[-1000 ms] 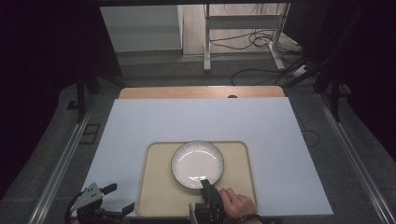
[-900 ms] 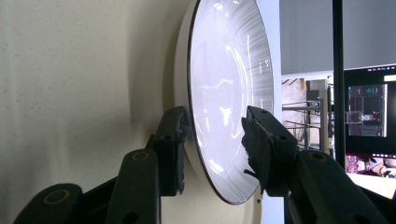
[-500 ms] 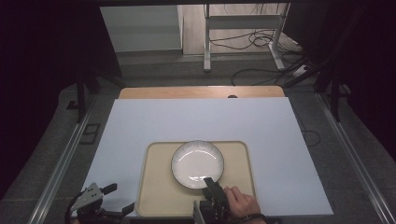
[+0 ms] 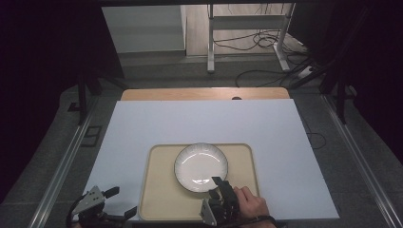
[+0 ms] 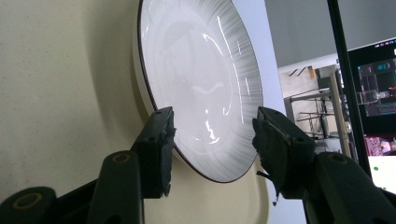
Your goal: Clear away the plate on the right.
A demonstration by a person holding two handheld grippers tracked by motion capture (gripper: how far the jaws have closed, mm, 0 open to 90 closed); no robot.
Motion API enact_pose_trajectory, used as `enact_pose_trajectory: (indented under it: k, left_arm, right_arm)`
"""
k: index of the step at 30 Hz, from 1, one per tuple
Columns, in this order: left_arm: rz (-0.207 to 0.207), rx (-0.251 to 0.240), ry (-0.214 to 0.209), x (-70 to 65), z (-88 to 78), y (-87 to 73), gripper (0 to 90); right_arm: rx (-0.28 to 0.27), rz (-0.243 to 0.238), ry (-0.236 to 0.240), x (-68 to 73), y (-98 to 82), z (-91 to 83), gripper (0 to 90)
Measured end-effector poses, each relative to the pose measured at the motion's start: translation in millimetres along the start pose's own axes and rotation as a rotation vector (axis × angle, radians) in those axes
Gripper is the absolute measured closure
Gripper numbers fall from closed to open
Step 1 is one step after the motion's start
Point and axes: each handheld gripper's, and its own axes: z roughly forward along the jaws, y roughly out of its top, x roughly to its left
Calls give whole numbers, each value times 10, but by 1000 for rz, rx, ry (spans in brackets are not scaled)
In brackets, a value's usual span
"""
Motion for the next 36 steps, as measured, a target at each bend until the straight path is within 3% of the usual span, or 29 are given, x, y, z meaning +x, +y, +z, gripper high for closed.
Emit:
enact_pose_trajectory:
  k: [12, 33, 36]
  left_arm:
    - [-4, -5, -1, 5, -6, -1, 4]
    - [-13, -33, -13, 18, -32, -12, 0]
    - [-14, -34, -14, 19, -33, -12, 0]
  right_arm:
    - [-5, 129, 32, -114, -97, -7, 394]
    - [0, 272, 118, -281, -325, 41, 353]
    - [6, 312, 129, -311, -351, 36, 340]
